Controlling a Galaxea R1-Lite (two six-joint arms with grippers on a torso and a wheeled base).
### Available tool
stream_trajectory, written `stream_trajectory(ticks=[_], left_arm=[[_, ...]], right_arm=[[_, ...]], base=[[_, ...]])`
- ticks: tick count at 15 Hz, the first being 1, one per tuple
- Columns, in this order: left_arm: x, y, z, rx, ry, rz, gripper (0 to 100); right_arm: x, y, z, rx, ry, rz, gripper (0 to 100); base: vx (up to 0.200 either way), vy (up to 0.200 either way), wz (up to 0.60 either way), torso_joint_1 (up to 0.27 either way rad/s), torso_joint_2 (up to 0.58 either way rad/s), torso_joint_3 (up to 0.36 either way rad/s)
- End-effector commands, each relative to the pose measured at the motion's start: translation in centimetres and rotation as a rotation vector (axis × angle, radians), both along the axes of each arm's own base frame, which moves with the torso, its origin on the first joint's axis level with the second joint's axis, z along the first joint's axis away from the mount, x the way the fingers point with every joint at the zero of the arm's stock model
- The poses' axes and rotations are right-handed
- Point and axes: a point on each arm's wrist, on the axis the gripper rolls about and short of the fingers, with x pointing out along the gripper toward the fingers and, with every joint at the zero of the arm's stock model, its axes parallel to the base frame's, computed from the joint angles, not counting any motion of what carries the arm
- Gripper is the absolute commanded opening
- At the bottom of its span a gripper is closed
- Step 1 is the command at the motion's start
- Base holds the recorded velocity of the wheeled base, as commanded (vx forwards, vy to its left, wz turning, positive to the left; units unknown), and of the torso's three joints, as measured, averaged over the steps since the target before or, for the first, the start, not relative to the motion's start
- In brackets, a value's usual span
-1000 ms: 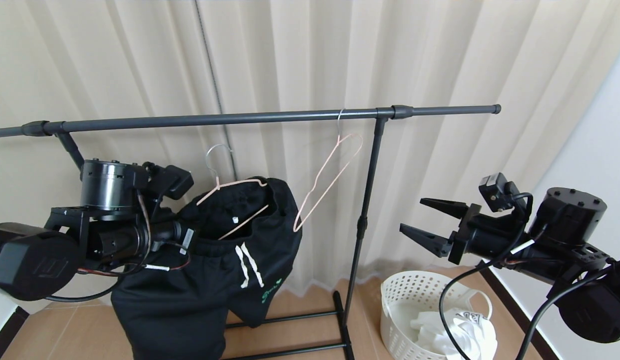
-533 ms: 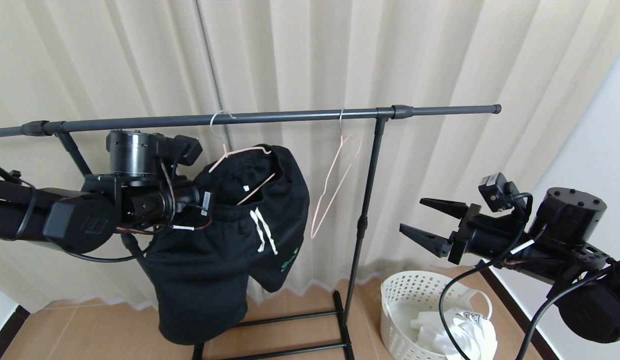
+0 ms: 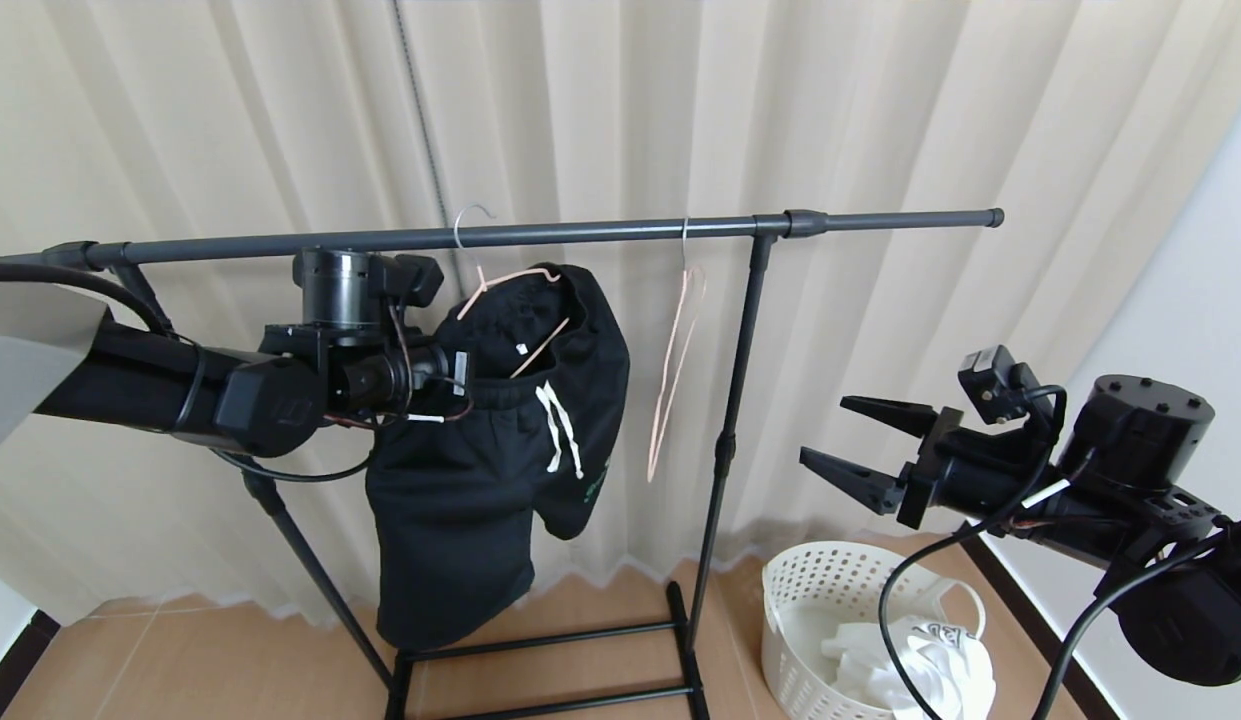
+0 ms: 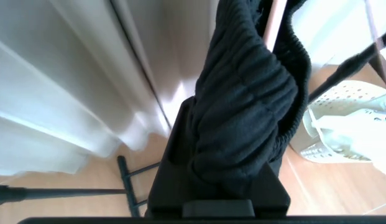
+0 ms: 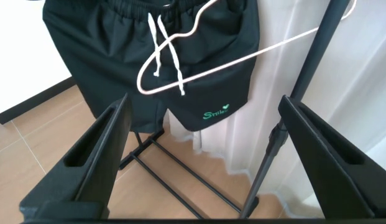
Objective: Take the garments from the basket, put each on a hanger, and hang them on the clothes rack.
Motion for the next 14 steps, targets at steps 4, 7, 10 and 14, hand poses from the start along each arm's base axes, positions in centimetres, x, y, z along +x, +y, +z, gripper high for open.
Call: stream_trajectory(ticks=[4,7,10,14], left_arm=[[1.6,-0.3,-1.1,-0.032,0.014,0.017,0],[2.0,-0.4,-1.5,-0.051,0.022,0.024,0],[2.3,-0.4,-1.7,-0.062,0.027,0.03,0],[2.6,-0.5,-2.2,-0.059,0.036,0.031,0]], right_arm=[[0.0,0.0,-0.1,-0.001,0.003,0.001,100],[0.1,0.0,-0.5,-0.004,0.012,0.001,100],[0.2,0.0,-0.6,-0.005,0.017,-0.001,100],[0.2,0.0,-0.5,-0.004,0.015,0.001,100]], base=[[0.0,0.0,0.0,0.0,0.0,0.0],[0.0,0.0,0.0,0.0,0.0,0.0],[0.0,0.0,0.0,0.0,0.0,0.0],[0.0,0.0,0.0,0.0,0.0,0.0]])
